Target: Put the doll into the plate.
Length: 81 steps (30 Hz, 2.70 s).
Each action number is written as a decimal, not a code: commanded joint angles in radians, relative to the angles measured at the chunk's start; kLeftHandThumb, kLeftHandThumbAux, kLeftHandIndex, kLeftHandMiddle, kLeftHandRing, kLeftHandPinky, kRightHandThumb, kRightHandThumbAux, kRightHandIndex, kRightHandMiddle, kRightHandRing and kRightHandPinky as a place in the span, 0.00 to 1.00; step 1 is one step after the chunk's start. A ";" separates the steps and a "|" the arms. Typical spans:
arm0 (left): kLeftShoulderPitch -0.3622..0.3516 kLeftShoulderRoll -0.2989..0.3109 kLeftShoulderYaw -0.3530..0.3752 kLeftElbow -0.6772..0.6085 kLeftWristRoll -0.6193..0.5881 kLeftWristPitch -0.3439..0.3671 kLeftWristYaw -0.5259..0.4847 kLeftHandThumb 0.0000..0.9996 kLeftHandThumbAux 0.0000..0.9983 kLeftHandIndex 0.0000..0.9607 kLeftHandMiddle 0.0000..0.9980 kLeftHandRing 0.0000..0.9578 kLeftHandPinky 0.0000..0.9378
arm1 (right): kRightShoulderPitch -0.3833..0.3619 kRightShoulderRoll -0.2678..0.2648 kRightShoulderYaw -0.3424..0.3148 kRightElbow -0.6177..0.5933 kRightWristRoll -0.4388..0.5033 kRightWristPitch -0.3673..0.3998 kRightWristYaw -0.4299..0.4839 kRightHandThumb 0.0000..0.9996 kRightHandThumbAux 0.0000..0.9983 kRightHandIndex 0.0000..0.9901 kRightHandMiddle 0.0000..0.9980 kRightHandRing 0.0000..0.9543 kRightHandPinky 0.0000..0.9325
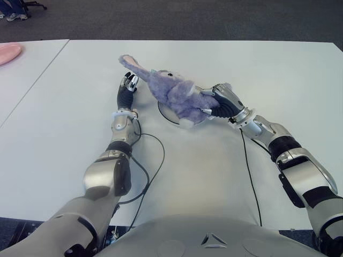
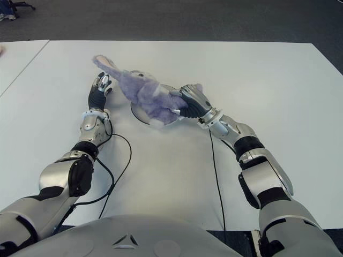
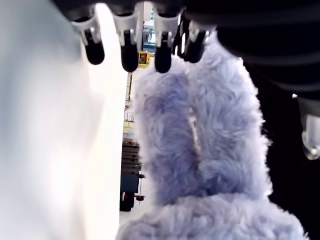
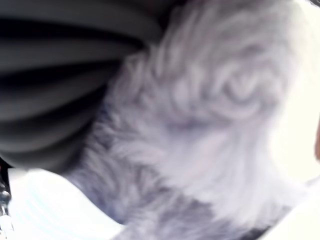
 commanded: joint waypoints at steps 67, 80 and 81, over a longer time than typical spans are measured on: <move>0.172 -0.071 -0.017 0.126 0.050 0.144 0.047 0.00 0.49 0.09 0.11 0.10 0.08 | -0.068 0.055 -0.050 0.264 0.116 0.244 0.133 0.19 0.38 0.00 0.00 0.00 0.00; 0.171 -0.072 -0.017 0.126 0.057 0.143 0.054 0.00 0.49 0.09 0.12 0.10 0.07 | -0.088 0.066 -0.124 0.314 0.195 0.261 0.181 0.16 0.37 0.00 0.00 0.00 0.00; 0.169 -0.073 -0.018 0.126 0.059 0.143 0.058 0.00 0.49 0.09 0.12 0.10 0.07 | -0.094 0.067 -0.138 0.321 0.211 0.267 0.191 0.16 0.37 0.00 0.00 0.00 0.00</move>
